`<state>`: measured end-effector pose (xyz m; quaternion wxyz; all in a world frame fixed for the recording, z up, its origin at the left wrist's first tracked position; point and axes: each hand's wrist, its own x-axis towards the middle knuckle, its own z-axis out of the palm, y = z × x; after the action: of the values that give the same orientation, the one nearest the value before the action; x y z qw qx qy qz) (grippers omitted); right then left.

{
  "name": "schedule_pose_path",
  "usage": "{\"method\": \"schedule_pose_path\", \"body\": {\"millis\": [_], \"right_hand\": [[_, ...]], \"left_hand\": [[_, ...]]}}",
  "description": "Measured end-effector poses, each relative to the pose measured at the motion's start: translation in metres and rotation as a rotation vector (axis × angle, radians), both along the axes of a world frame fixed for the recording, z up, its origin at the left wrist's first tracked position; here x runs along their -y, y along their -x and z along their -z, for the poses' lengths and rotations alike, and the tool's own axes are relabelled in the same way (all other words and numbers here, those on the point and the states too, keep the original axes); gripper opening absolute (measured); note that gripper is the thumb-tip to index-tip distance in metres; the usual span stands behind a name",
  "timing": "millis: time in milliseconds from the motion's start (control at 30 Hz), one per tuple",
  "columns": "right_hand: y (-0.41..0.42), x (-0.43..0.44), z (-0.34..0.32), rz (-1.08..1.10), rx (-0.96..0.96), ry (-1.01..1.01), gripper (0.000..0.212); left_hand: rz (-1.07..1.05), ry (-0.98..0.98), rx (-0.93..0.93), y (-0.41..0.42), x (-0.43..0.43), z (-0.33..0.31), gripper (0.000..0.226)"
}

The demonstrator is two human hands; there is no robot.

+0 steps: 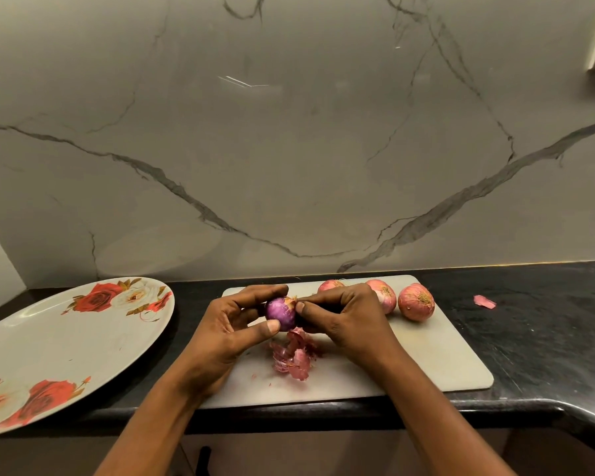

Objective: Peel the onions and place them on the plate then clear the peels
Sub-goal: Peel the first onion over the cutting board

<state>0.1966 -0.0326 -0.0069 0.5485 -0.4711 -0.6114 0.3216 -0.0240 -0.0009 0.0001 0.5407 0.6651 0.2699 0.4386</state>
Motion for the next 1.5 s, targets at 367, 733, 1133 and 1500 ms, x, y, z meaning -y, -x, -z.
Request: {"method": "schedule_pose_path", "body": {"millis": [367,733,1133,1500], "right_hand": [[0.0023,-0.0010,0.0028,0.073,0.048,-0.067,0.010],[0.0032,0.0040,-0.0016,0.001,0.039,-0.045,0.019],[0.0036,0.0019,-0.0010,0.072,-0.021,0.007,0.010],[0.0052,0.0045,-0.0036,0.072,-0.041,0.052,0.023]], "left_hand": [[0.000,0.070,0.047,-0.0004,0.0000,-0.0008,0.054],[0.000,0.070,0.054,-0.0017,0.0011,-0.0010,0.055],[0.005,0.132,0.113,-0.0005,-0.0013,-0.0003,0.047],[-0.066,0.082,0.096,-0.0026,0.0001,-0.0017,0.055]]}}
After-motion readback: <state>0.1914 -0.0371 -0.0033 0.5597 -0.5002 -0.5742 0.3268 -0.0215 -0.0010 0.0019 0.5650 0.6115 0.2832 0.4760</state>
